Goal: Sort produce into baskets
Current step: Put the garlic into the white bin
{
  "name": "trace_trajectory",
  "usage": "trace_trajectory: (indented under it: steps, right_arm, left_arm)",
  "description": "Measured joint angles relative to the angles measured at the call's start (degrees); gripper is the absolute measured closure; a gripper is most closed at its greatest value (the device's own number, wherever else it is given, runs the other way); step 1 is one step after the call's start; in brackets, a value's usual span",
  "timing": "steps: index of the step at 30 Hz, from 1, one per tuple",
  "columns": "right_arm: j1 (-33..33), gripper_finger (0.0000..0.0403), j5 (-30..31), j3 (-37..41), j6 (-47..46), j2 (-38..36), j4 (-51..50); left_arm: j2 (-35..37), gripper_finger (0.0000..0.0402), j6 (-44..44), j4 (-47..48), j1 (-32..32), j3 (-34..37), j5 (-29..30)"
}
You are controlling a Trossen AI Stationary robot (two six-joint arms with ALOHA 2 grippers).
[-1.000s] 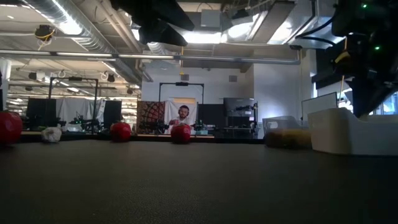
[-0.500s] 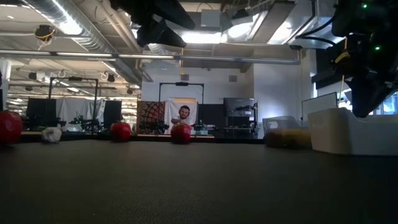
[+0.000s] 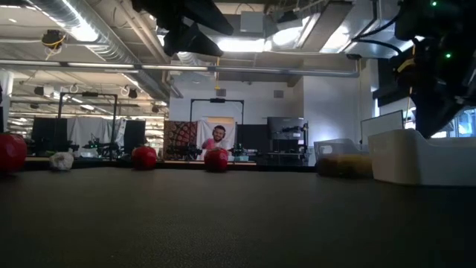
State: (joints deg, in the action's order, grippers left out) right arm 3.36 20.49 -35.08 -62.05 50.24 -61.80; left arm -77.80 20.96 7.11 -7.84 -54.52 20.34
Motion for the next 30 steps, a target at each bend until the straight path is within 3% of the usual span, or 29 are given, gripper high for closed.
trace_trajectory:
  steps: [9, 21, 30]
  right_arm:
    - [0.07, 0.0272, 2.35, -6.18, 8.36, -0.55, 3.04]
    - [0.0, 0.0271, 3.1, -6.61, 26.55, -0.5, 30.57]
    - [0.0, 0.0271, 3.04, -6.46, 37.14, -0.38, 40.68]
  left_arm:
    - [0.0, 0.013, 0.12, 0.02, 0.0, 0.0, 0.0]
    - [0.0, 0.013, 0.07, 0.02, 0.0, 0.0, 0.0]
    - [0.0, 0.013, 0.07, -0.72, 0.52, 0.0, 0.0]
